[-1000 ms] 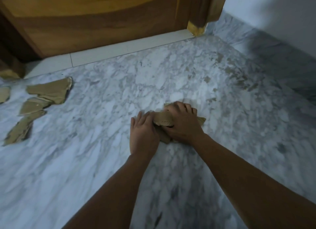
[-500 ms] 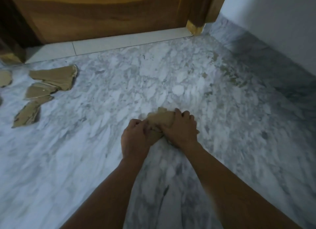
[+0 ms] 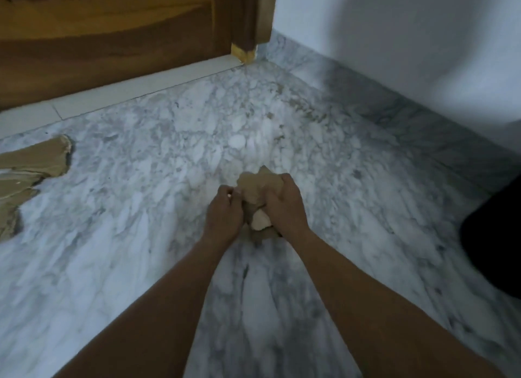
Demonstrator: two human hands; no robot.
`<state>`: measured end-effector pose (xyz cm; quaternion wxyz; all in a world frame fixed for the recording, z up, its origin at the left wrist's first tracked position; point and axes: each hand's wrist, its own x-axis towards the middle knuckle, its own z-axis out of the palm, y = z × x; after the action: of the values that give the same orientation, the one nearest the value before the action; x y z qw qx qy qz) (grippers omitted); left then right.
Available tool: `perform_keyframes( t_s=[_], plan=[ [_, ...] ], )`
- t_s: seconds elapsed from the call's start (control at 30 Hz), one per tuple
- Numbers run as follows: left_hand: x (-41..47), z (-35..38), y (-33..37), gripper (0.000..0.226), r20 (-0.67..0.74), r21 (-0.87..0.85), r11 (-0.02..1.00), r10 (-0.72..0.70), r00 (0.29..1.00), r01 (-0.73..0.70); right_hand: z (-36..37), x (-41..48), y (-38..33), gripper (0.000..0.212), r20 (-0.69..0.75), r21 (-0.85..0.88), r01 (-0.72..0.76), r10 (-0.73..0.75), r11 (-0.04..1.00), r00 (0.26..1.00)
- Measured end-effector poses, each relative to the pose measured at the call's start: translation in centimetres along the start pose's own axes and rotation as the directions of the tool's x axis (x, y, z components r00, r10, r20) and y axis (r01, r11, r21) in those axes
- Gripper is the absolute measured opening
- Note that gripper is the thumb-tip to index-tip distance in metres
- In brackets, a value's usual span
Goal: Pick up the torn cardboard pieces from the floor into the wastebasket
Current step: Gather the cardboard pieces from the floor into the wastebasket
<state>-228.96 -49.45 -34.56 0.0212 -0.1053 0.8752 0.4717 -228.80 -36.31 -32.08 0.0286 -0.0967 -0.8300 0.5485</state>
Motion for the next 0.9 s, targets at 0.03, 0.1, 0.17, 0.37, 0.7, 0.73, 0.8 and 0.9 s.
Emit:
perform_keyframes(
  t_s=[0.03, 0.1, 0.17, 0.37, 0.7, 0.73, 0.8, 0.9],
  plan=[
    [-0.5, 0.7, 1.7, 0.031, 0.013, -0.087, 0.996, 0.007, 1.000, -0.006, -1.9, -0.3, -0.2, 0.010, -0.042, -0.021, 0.015, -0.016, 1.000, 0.999],
    [-1.8, 1.5, 5.5, 0.033, 0.010, -0.225, 0.974, 0.014, 1.000, -0.012, -5.8, -0.5, -1.4, 0.018, -0.092, -0.076, 0.053, -0.060, 0.996, 0.994],
    [-2.6, 2.5, 9.8, 0.035, 0.050, -0.306, 0.951, 0.053, 0.997, -0.035, -10.0, -0.3, -3.1, 0.021, -0.139, -0.082, 0.046, -0.057, 0.996, 0.989],
    [-4.4, 7.4, 25.0, 0.038, 0.077, -0.462, 0.866, 0.255, 0.964, -0.192, -26.0, 0.9, -8.3, 0.020, -0.251, -0.211, 0.147, -0.199, 0.966, 0.947],
    [-13.3, 23.8, 46.1, 0.022, 0.369, -0.406, 0.862, 0.458, 0.809, -0.303, -54.7, -2.6, -7.1, 0.040, -0.460, -0.378, -0.193, -0.003, 0.906, 0.888],
    [-13.9, 25.1, 46.6, 0.031, 0.362, -0.279, 0.880, 0.468, 0.806, -0.386, -56.4, -3.4, -6.1, 0.051, -0.480, -0.380, -0.228, 0.019, 0.897, 0.877],
    [-15.1, 26.6, 46.5, 0.053, 0.322, 0.001, 0.883, 0.444, 0.836, -0.469, -59.2, -5.4, -3.6, 0.066, -0.541, -0.373, -0.322, 0.078, 0.870, 0.838],
    [-15.4, 27.6, 44.2, 0.063, 0.451, 0.071, 0.950, 0.241, 0.860, -0.303, -62.6, -8.6, 1.6, 0.073, -0.626, -0.357, -0.593, 0.286, 0.721, 0.725]
  ],
)
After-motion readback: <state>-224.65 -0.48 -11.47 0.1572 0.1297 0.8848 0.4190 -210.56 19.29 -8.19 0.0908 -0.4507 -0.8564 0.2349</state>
